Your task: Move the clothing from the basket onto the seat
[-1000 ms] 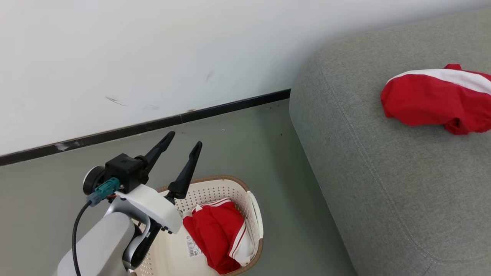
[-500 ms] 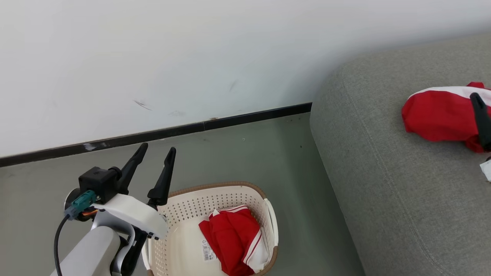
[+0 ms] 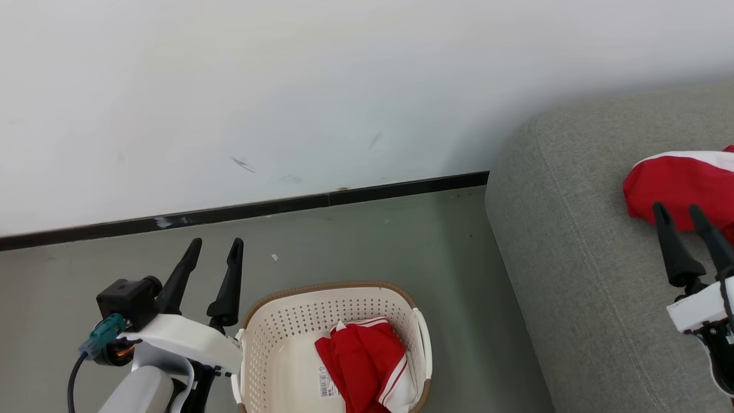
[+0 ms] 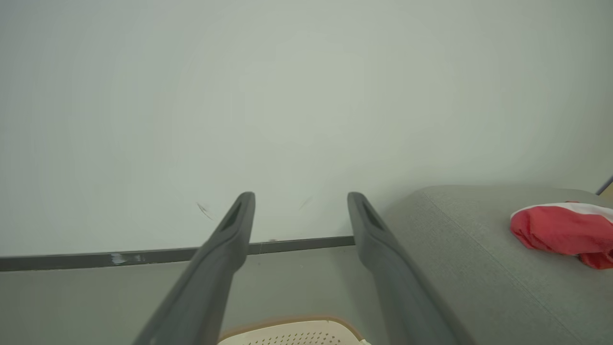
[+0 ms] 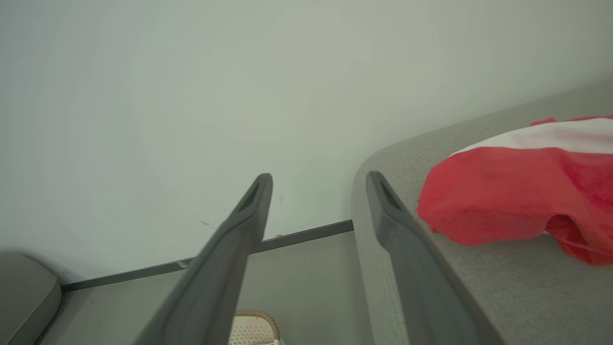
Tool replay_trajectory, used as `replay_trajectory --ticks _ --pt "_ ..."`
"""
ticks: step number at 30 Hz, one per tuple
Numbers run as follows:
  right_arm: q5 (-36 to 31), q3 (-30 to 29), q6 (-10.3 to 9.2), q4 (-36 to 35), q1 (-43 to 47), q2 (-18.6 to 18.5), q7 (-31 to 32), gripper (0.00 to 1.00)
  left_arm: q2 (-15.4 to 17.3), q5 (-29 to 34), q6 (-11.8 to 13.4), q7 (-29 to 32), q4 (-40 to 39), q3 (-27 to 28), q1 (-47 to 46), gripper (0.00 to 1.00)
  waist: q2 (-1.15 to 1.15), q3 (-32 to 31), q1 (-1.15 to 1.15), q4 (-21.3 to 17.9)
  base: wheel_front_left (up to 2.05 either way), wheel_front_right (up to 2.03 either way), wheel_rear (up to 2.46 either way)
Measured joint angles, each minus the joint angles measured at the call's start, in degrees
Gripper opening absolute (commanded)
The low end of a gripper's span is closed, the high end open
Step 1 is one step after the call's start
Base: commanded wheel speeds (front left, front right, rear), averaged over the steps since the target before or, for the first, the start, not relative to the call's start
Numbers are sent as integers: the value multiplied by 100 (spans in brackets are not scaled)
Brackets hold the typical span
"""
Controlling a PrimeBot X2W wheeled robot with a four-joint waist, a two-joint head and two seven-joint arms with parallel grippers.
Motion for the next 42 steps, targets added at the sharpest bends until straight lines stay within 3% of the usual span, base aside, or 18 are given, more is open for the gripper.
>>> replay_trajectory --ticks 9,23,42 --pt "-413 -120 0 -312 541 599 0 100 -114 222 0 0 -1 347 410 100 0 -121 0 151 0 0 0" --pt "-1012 -140 0 -716 891 1131 0 100 -366 671 46 0 -180 971 817 100 0 -170 0 206 0 0 0" --pt "-1472 -282 0 -938 1092 1350 0 100 -745 1201 -111 0 -341 1432 1057 100 0 -92 0 182 0 0 0"
